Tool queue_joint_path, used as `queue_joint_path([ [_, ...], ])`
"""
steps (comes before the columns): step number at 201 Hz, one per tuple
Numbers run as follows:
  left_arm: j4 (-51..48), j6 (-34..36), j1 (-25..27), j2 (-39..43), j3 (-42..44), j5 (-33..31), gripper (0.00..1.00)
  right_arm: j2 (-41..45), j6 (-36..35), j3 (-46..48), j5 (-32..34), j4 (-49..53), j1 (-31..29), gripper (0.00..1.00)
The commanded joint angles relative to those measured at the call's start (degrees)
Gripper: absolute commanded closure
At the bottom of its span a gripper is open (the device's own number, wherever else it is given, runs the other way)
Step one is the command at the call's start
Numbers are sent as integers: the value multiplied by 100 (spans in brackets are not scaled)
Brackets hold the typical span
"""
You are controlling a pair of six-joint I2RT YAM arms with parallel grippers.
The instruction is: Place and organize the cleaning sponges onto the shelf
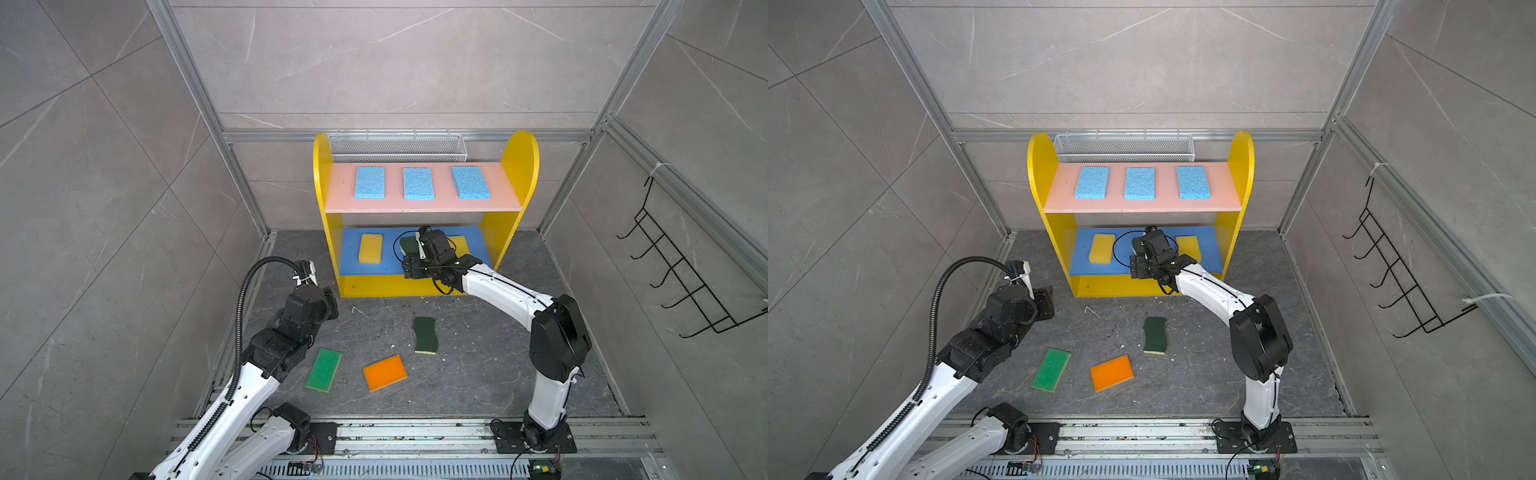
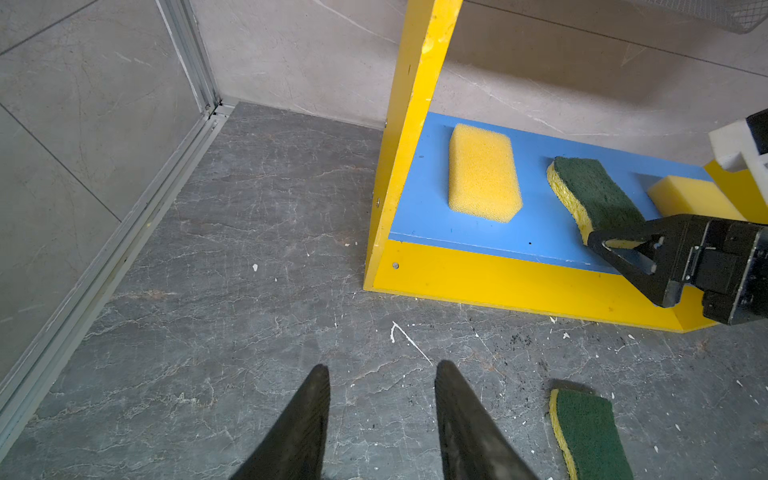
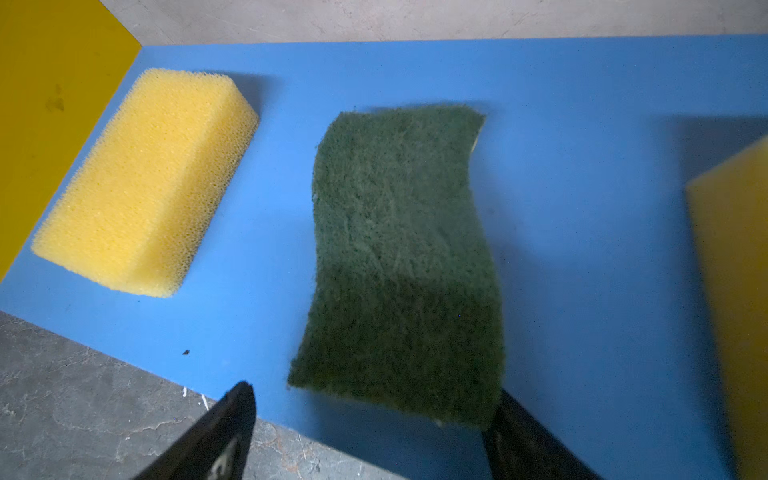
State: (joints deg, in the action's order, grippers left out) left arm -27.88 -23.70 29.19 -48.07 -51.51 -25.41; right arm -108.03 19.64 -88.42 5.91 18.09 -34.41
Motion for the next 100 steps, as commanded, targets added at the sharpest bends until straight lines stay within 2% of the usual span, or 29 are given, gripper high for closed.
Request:
queue_joint_path([
  [1,81,169,-36,97,-43,-140,55,-104,-39,-157,-95,-7,-21,14],
  [100,2,156,-36,185,-32,-140,56,-122,-123,-221,-263,63,-94,15],
])
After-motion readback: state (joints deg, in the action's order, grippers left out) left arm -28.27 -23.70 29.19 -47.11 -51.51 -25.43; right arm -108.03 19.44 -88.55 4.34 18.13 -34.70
